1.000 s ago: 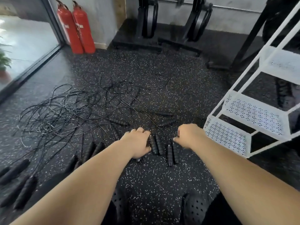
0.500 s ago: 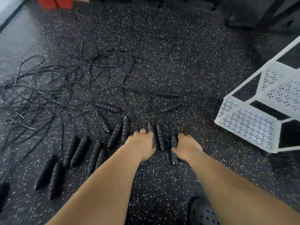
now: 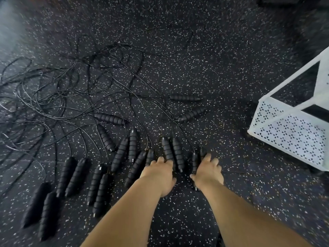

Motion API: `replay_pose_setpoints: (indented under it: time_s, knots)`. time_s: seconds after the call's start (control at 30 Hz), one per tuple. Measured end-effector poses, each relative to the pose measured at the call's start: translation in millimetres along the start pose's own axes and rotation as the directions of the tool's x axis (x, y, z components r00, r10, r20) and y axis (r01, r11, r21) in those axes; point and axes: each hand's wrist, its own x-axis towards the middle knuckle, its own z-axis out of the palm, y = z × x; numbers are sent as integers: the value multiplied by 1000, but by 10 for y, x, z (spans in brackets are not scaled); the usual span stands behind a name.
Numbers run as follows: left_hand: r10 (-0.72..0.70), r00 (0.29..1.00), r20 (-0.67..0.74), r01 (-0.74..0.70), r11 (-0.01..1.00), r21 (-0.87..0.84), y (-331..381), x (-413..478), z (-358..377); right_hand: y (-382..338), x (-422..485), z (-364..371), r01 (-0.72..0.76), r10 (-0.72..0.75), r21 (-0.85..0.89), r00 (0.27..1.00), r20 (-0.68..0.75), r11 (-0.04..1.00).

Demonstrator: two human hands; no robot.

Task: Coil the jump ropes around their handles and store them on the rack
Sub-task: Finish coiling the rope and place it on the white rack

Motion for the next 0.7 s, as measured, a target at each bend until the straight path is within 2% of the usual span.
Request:
replay_pose_setpoints:
  time_s: [0.3,0.4,0.5,0.6,0.7]
  knots:
    - [32,998,-52,-35,998,-59,216,206,-147,-268,176,-122,-24,24,1,999,-43,1000]
    - [23,997,-80,-30,995,-97,261,283,-247,-512,363,-380,122,-126,-42,984,-126,992]
    - [33,995,-96,-42,995,-95,189,403,-287,-781,637,-667,312,-343,-180,922,-177,933]
    - [26,991,-134,-40,994,-104,1,540,-273,-1025,909,-806,424,-498,-354,854,-151,833]
    - [-35,990,-140,11,985,-170,-225,593,-264,-1182,1105,-798,456,-566,-507,821,-79,732]
